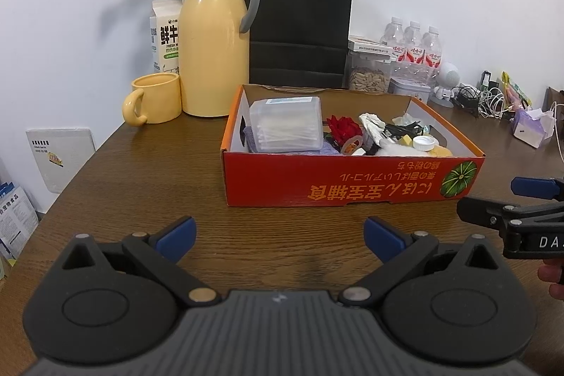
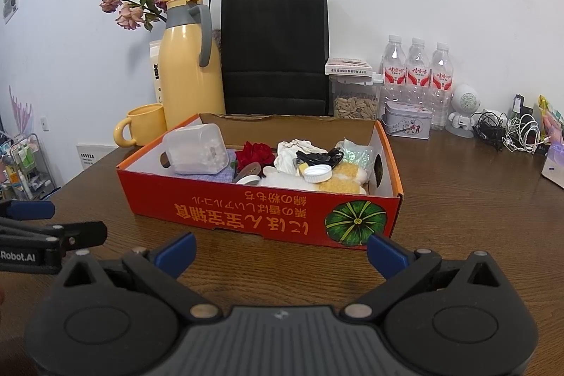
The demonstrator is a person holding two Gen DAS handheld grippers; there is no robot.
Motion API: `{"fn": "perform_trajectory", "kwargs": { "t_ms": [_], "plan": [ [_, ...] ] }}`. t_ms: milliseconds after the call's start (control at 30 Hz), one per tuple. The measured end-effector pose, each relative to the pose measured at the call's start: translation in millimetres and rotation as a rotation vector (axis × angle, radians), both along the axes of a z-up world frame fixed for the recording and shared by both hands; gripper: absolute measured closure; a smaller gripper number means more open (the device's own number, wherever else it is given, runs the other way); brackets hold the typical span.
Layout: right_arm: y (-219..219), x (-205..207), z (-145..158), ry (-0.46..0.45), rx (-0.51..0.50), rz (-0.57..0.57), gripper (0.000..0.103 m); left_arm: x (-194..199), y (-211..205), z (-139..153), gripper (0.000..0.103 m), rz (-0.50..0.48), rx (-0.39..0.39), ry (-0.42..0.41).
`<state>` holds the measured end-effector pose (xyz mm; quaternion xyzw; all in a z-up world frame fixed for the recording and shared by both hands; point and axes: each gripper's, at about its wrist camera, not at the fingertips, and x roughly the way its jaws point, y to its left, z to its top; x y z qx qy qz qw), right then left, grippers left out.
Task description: Organize objects
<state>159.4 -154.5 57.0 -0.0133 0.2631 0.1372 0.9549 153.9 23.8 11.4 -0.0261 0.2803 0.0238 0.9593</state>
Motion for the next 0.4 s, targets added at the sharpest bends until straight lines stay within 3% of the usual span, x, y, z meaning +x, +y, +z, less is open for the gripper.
{"fn": "perform_trajectory", "kwargs": {
  "t_ms": [400],
  "plan": [
    [0.0, -0.4, -1.1, 0.001, 0.0, 0.0, 0.0, -0.7, 3.9, -1.5, 0.0, 0.018, -0.019, 0.011]
  ]
}}
